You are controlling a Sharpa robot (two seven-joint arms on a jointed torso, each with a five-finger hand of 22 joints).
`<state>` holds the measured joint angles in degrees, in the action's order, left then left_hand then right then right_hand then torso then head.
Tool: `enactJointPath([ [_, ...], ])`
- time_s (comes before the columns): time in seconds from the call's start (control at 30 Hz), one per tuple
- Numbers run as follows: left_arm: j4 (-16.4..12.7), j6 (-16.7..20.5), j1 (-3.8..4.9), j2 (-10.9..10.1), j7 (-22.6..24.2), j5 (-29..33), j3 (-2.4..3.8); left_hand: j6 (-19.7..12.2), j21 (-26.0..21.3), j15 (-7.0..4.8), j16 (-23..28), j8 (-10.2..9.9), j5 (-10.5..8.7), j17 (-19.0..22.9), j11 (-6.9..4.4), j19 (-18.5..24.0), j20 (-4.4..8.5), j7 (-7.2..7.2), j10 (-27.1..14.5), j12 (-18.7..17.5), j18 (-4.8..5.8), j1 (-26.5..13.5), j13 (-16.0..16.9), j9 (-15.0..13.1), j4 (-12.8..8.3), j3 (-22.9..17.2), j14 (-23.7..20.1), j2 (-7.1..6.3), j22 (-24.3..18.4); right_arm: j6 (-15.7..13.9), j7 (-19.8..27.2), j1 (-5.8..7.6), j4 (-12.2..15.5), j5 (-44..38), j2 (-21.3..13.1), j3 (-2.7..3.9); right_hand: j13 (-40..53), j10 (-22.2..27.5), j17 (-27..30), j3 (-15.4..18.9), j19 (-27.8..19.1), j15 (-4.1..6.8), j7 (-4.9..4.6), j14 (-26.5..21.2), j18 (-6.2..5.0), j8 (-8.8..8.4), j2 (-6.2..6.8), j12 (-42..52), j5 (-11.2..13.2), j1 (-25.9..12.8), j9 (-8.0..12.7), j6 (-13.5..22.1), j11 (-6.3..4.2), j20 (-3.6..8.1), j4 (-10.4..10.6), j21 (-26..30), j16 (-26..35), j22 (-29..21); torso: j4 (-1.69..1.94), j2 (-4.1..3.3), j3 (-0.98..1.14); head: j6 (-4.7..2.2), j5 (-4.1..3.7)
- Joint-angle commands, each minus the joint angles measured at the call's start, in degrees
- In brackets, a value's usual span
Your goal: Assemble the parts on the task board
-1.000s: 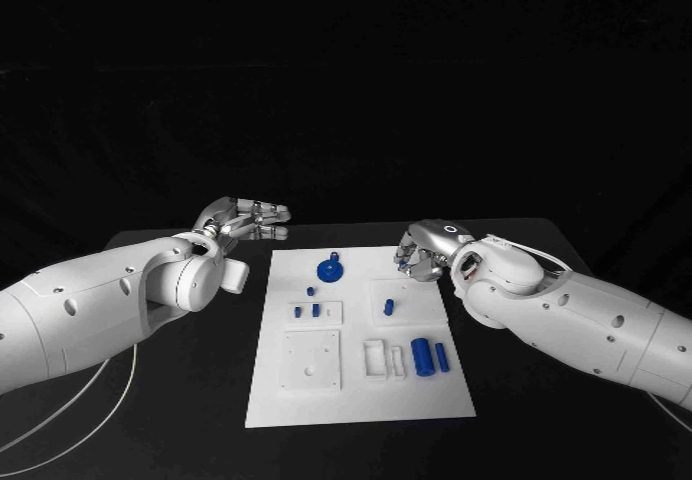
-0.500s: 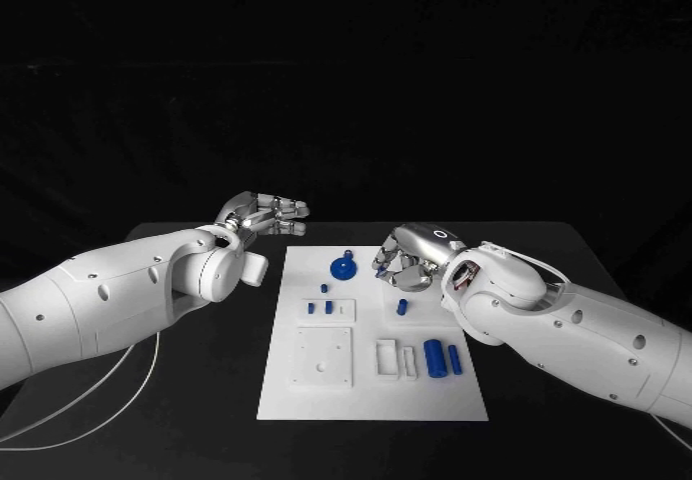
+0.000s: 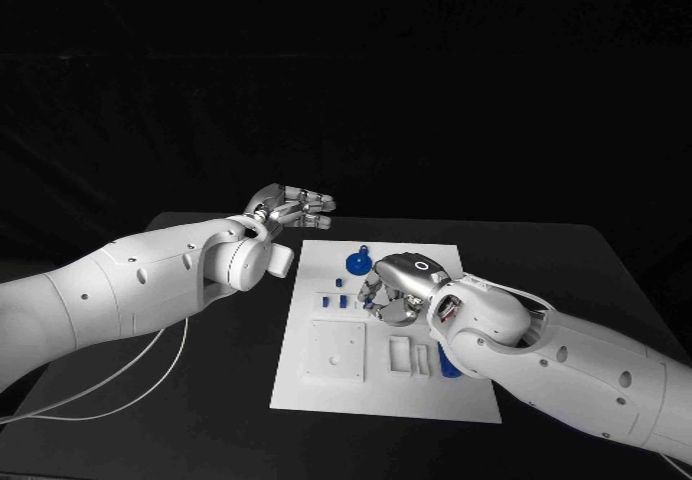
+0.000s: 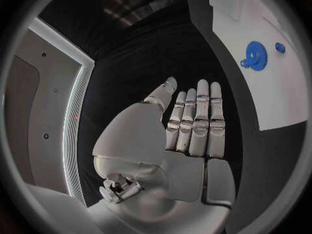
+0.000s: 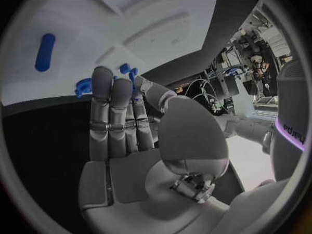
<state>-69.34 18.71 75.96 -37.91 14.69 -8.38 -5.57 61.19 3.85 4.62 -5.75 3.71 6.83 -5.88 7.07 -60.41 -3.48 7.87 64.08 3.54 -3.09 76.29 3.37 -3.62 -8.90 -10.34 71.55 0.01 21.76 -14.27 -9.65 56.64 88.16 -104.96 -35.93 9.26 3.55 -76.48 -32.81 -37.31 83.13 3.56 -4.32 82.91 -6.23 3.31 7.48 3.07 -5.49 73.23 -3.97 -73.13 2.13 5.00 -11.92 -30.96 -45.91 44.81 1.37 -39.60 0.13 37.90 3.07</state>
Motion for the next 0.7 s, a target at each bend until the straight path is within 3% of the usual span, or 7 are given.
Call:
enactJointPath([
  [0.03,0.1,0.7,0.11,0.3,0.8,0.3,0.06,-0.2,0.3,0.1,0.3,-0.1,-0.08,-0.1,0.06,-0.5,-0.12,-0.11,-0.4,0.0,0.56,0.4,0.0,0.0,0.0,0.4,0.0,0.19,0.0,1.1,-0.4,-0.14,0.1,-3.8,0.8,-0.84,0.0,-1.3,0.0,-0.2,0.2,0.37,-0.07,0.0,-0.99,0.33,-0.25,0.3,-0.5,0.3,0.0,-0.4,-0.76,0.23,-0.1,0.3,0.3,0.2,-0.08,-0.11,0.12,0.32,0.91],
  [0.13,0.1,0.8,0.11,0.5,0.8,0.3,0.06,-0.2,0.3,0.1,0.3,-0.1,-0.08,-0.1,0.06,-0.5,-0.12,-0.11,-0.4,0.0,0.56,0.4,0.0,0.0,0.0,0.4,0.0,0.19,0.0,1.2,-0.5,-0.26,-0.2,-4.4,1.6,-1.94,0.0,-1.3,0.0,-0.2,0.2,0.37,-0.07,0.0,-0.99,0.33,-0.25,0.3,-0.5,0.3,0.0,-0.4,-0.76,0.23,-0.1,0.3,0.3,0.2,-0.01,-0.09,0.13,0.53,1.26],
  [0.27,0.1,0.8,0.11,0.6,0.8,0.3,0.06,-0.2,0.3,0.1,0.3,-0.1,-0.08,-0.1,0.06,-0.5,-0.12,-0.11,-0.4,0.0,0.56,0.4,0.0,0.0,0.0,0.4,0.0,0.19,0.0,1.3,-0.6,-0.45,-0.6,-4.8,2.4,-2.75,0.0,-1.3,0.0,-0.2,0.3,0.39,-0.06,0.0,-1.0,0.33,-0.25,0.3,-0.5,0.2,0.0,-0.4,-0.76,0.24,-0.2,0.4,0.3,0.4,0.02,-0.07,0.11,0.6,1.29],
  [0.43,0.0,0.7,0.1,0.7,0.7,0.3,0.06,-0.2,0.3,0.1,0.3,-0.1,-0.08,-0.1,0.06,-0.5,-0.12,-0.11,-0.4,0.0,0.56,0.4,0.0,0.0,0.0,0.4,0.0,0.19,0.0,1.2,-0.8,-0.83,-1.1,-5.2,3.0,-3.28,0.0,-1.4,0.0,-0.3,0.4,0.38,-0.06,0.0,-1.0,0.34,-0.27,0.3,-0.6,0.2,0.0,-0.4,-0.77,0.24,-0.2,0.5,0.3,0.6,-0.09,-0.1,0.12,0.92,1.78],
  [0.7,0.0,0.5,0.1,0.8,0.6,0.3,0.06,-0.2,0.3,0.13,0.4,-0.1,-0.06,0.0,0.08,-0.5,-0.14,-0.12,-0.4,0.0,0.57,0.5,0.0,0.0,0.1,0.5,-0.1,0.17,-0.4,1.4,-0.7,-1.27,-1.4,-5.4,3.4,-3.6,0.0,-1.3,0.1,-0.2,0.5,0.39,-0.06,0.0,-1.0,0.34,-0.3,0.3,-0.7,0.1,-0.1,-0.4,-0.76,0.24,-0.3,0.7,0.3,0.8,-0.02,-0.09,0.07,1.27,2.25],
])
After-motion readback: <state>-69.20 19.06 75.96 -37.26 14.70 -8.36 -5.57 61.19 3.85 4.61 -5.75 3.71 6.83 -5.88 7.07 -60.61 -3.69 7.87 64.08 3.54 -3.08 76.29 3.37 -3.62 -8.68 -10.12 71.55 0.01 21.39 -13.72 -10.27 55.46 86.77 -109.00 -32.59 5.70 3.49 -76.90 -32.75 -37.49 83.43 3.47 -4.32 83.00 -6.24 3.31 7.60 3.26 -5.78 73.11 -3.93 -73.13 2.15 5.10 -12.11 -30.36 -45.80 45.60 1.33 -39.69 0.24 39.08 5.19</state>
